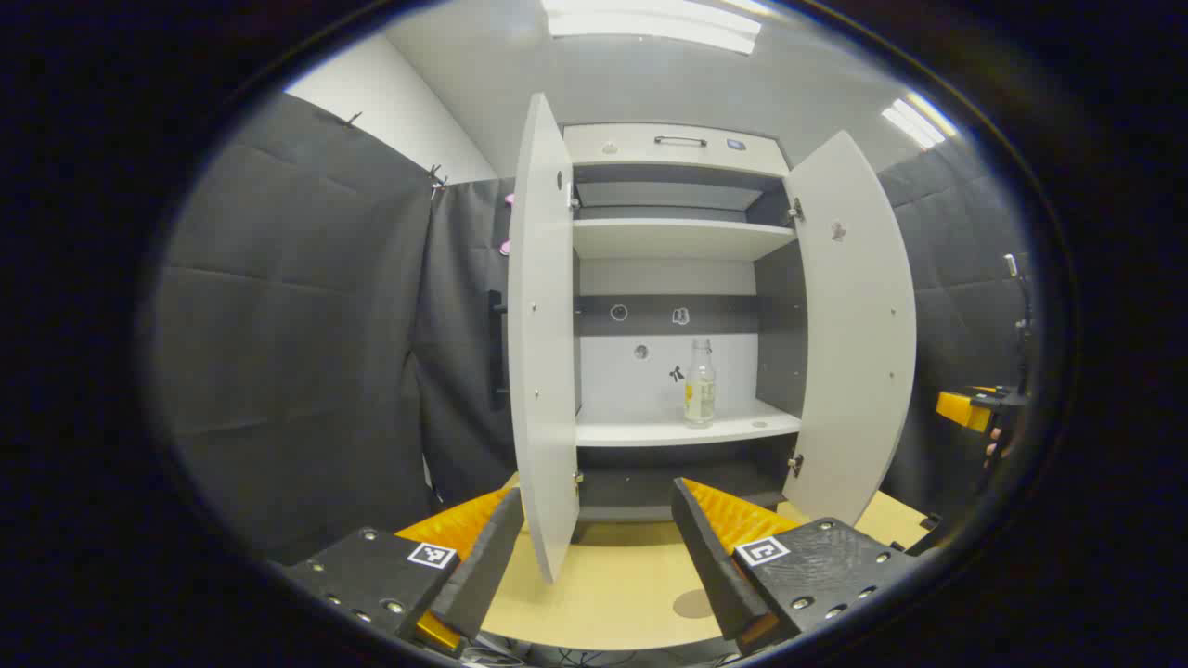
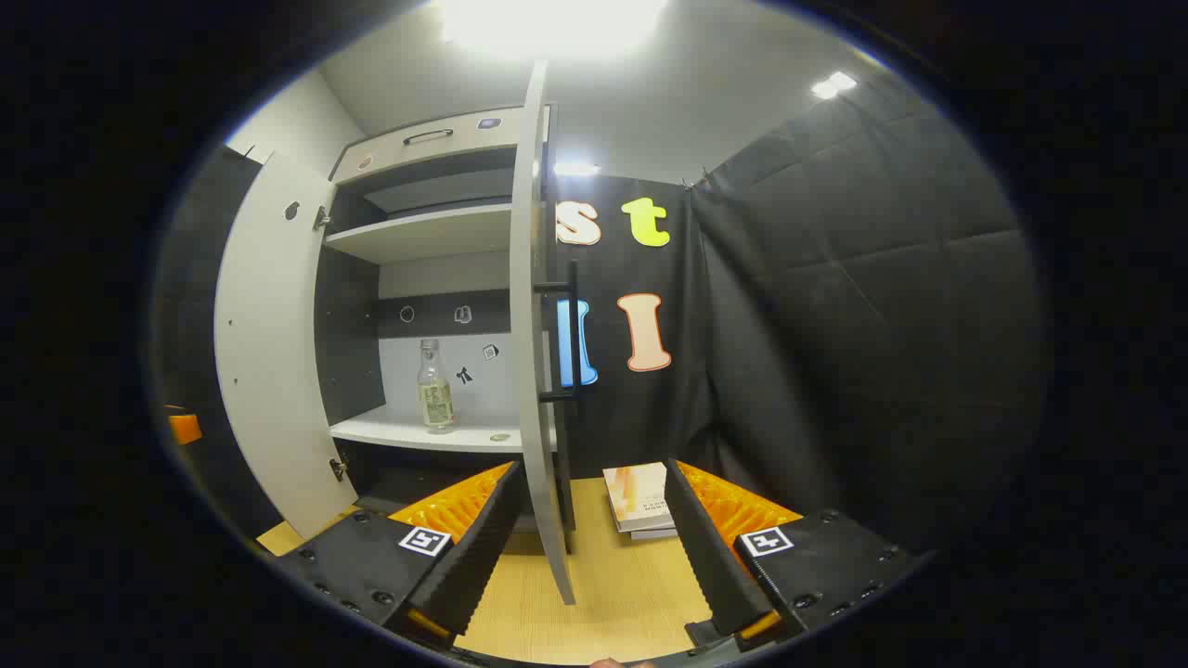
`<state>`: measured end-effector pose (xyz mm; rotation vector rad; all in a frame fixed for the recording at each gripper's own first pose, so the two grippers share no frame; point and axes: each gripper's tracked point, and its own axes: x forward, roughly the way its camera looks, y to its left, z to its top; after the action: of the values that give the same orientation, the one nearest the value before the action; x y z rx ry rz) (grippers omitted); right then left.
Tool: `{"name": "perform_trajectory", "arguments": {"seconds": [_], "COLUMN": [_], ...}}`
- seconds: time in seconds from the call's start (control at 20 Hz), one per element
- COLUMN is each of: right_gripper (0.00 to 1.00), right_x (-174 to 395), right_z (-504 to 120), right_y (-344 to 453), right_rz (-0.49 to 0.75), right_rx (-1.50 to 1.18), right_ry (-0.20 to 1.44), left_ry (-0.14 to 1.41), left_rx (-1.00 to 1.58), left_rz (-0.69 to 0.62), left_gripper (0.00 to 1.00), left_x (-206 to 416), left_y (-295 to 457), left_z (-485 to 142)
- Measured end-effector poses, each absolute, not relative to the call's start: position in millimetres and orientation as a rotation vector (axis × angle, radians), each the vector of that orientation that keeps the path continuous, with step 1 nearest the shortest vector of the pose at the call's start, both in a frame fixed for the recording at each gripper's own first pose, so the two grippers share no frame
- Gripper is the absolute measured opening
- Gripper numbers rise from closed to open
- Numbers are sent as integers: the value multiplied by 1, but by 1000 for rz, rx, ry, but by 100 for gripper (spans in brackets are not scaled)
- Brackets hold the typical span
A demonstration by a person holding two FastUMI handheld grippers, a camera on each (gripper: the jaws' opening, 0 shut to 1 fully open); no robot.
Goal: Grasp the bottle in the cabinet with the left hand and place it on the coaster, then close the right door with the right hand and the left door with the left hand.
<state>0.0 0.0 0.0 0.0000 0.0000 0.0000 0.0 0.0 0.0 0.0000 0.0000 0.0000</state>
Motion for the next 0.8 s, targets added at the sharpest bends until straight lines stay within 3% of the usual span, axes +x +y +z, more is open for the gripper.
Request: {"name": "perform_trajectory", "arguments": {"seconds": [0.45, 0.8], "right_gripper": [97, 97], "right_x": [11, 35], "right_z": [20, 17], "right_y": [-12, -46], "right_rz": [-45, -85], "right_rx": [-11, -51], "right_ry": [5, 56], "left_ry": [9, 4], "left_rx": [36, 26], "left_rz": [-82, -122], "left_gripper": [93, 94], "left_x": [34, 95], "left_y": [-31, -63], "left_z": [8, 24]}}
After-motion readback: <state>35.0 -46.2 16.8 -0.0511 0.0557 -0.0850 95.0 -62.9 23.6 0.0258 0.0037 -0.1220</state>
